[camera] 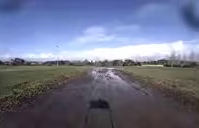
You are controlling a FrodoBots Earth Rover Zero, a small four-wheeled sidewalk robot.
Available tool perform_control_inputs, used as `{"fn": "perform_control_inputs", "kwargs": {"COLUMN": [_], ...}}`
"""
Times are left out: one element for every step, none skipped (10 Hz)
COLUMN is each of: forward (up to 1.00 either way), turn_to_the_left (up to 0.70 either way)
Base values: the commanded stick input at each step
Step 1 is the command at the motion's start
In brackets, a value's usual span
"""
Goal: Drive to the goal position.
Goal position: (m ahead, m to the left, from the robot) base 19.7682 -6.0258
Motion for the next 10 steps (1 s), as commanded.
{"fn": "perform_control_inputs", "kwargs": {"forward": [0.7, 0.7, 0.7, 0.7, 0.7, 0.7, 0.7, 0.7, 0.7, 0.7], "turn_to_the_left": [0.0, 0.0, 0.0, 0.0, 0.0, 0.0, 0.0, 0.0, 0.0, 0.0]}}
